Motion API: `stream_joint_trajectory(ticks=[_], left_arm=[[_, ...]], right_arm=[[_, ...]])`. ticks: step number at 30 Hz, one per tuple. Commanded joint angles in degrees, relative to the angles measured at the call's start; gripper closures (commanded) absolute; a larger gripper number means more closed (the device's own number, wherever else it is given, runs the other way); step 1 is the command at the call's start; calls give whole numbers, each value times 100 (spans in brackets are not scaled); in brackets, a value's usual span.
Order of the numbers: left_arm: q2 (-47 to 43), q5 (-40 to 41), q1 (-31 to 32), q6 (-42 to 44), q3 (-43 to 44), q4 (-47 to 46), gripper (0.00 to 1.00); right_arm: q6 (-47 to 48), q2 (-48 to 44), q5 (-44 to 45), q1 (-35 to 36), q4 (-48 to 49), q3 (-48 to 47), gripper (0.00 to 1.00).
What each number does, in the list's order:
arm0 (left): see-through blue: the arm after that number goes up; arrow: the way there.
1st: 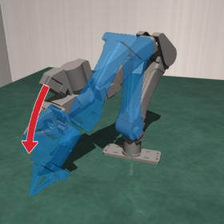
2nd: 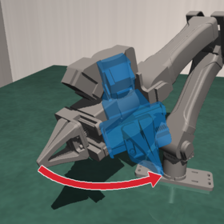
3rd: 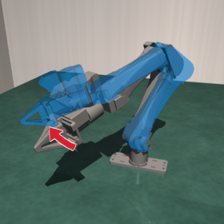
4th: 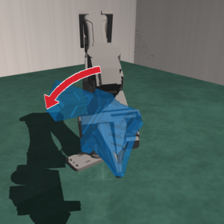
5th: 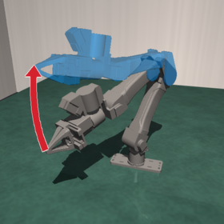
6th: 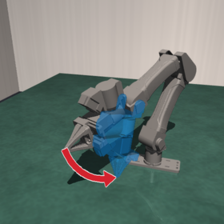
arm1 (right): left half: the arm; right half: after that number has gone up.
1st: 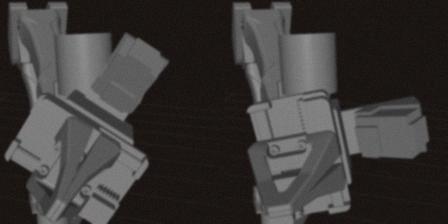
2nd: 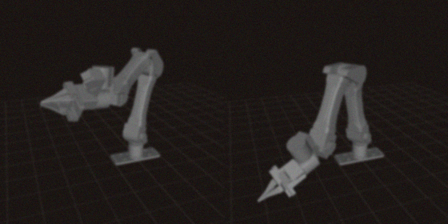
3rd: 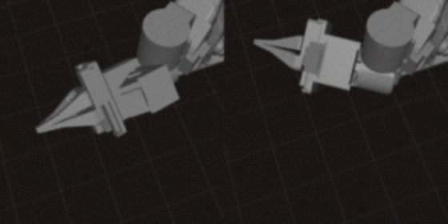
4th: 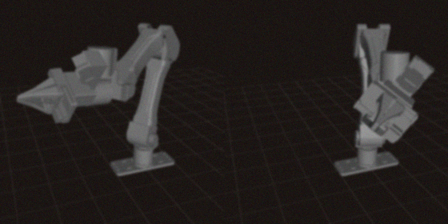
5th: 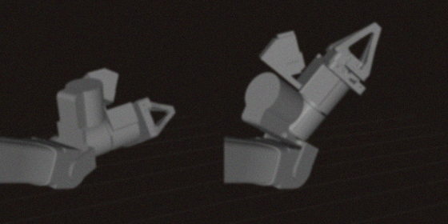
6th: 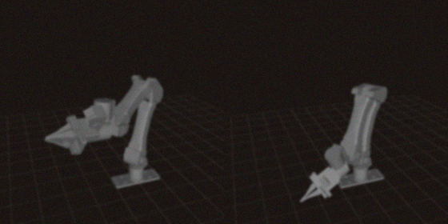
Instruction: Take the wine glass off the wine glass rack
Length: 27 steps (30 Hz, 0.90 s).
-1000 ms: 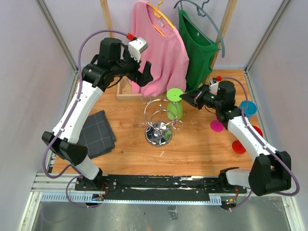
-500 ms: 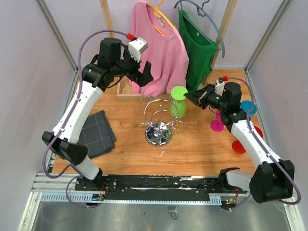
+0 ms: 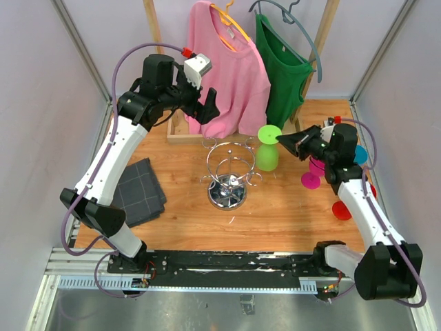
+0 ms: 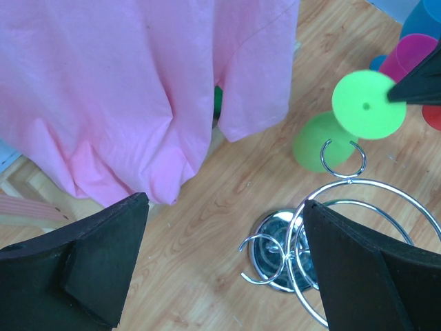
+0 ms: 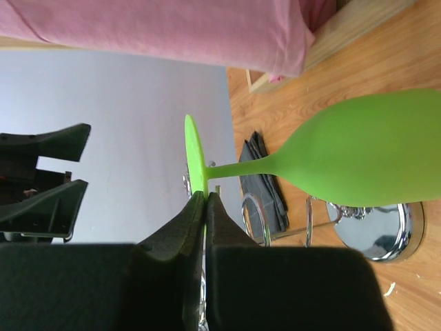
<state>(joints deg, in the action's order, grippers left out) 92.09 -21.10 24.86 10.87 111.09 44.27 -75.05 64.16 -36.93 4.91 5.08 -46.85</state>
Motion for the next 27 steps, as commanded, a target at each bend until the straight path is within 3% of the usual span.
stream_joint_trajectory(ticks=[1, 8, 19, 27], left_arm=[[-59, -69, -8, -10, 5, -41, 1], [-62, -23, -8, -4, -9, -50, 1], [-153, 155, -8, -34, -42, -50, 1], [-185, 796, -35, -383, -191, -442, 1]], right_arm=[[22, -376, -56, -410, -3, 9, 99], [-140, -722, -377, -1009, -104, -277, 99], [69, -1099, -1113, -2363, -1077, -1692, 99], [-252, -1012, -1676, -2352, -1333, -2787, 99]])
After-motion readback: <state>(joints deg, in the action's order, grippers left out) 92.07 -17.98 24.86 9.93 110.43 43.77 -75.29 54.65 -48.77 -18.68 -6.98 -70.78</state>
